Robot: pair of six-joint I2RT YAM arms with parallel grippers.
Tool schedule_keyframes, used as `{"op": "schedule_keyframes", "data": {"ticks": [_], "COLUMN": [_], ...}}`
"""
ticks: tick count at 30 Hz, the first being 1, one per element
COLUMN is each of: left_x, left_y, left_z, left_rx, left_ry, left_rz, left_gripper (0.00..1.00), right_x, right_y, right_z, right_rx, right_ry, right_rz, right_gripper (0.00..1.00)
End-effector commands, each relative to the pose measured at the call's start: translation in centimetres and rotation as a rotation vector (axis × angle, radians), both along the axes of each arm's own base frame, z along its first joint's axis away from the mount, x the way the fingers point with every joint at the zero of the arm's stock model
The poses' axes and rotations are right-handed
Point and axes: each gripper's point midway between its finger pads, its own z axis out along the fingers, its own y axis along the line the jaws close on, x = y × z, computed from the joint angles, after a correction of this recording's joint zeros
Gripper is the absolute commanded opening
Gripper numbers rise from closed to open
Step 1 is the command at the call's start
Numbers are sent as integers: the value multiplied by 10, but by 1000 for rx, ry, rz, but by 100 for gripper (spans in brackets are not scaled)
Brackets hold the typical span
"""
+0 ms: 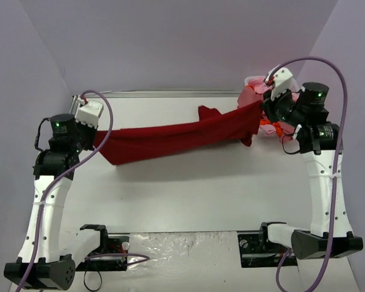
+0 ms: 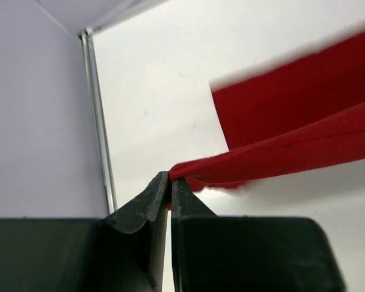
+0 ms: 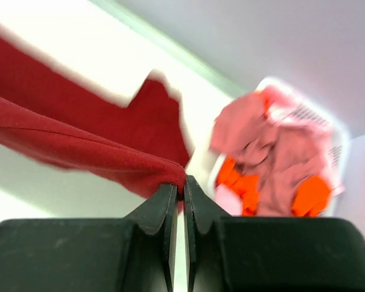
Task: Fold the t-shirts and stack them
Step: Flatten out the tshirt
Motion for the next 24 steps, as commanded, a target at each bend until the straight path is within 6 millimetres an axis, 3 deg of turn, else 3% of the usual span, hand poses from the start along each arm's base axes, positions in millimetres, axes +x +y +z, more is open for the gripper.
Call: {"op": "schedule_keyframes", "data": {"ticks": [1, 2, 5, 6, 7, 9, 10, 12, 13, 14, 15, 16, 17, 18, 19, 20, 21, 22, 23, 24], "left_x": [11, 14, 36, 48, 54, 73, 80, 99, 107, 115, 132, 140, 154, 160, 173, 183, 190, 201, 207, 211], "left_y": [-3, -9, -15, -16, -17, -15, -16, -14, -14, -14, -12, -12, -11, -11, -10, -9, -9, -8, -8, -8], "left_z": [60, 65, 45, 33, 26, 8, 2, -12, -16, -20, -25, -27, -43, -43, -25, -35, -31, -6, -9, 0], "left_rx": [-42, -70, -97, -99, -99, -89, -86, -76, -74, -67, -57, -53, -51, -47, -45, -44, -44, -47, -50, -54], "left_ry": [-157, -161, -84, -53, -38, 4, 18, 49, 58, 66, 79, 88, 128, 134, 95, 122, 114, 60, 75, 59], "left_rz": [-4, -25, -47, -48, -51, -52, -55, -55, -56, -60, -57, -55, -53, -51, -44, -39, -37, -32, -27, -23], "left_gripper": [2, 2, 2, 2, 2, 2, 2, 2, 2, 2, 2, 2, 3, 2, 2, 2, 2, 2, 2, 2], "right_x": [5, 11, 39, 48, 64, 82, 99, 119, 134, 146, 161, 170, 181, 189, 200, 206, 216, 221, 223, 228], "right_y": [-4, -4, -1, -9, -10, -9, -9, -9, -9, -9, -9, -9, -7, -6, -5, -5, -6, -7, 8, 9], "right_z": [72, 69, 38, 29, 5, -16, -41, -56, -82, -78, -101, -103, -89, -88, -98, -91, -76, -68, -57, -30], "right_rx": [33, 36, 44, 44, 46, 52, 51, 50, 51, 50, 55, 56, 55, 57, 64, 64, 67, 66, 67, 74], "right_ry": [-198, -185, -94, -73, -14, 27, 83, 103, 158, 145, 191, 192, 155, 149, 165, 147, 107, 84, 59, -2], "right_rz": [-32, -33, -27, -44, -45, -35, -32, -36, -34, -35, -37, -38, -37, -42, -48, -52, -53, -62, -41, -46], "right_gripper": [0, 0, 0, 0, 0, 0, 0, 0, 0, 0, 0, 0, 0, 0, 0, 0, 0, 0, 0, 0]}}
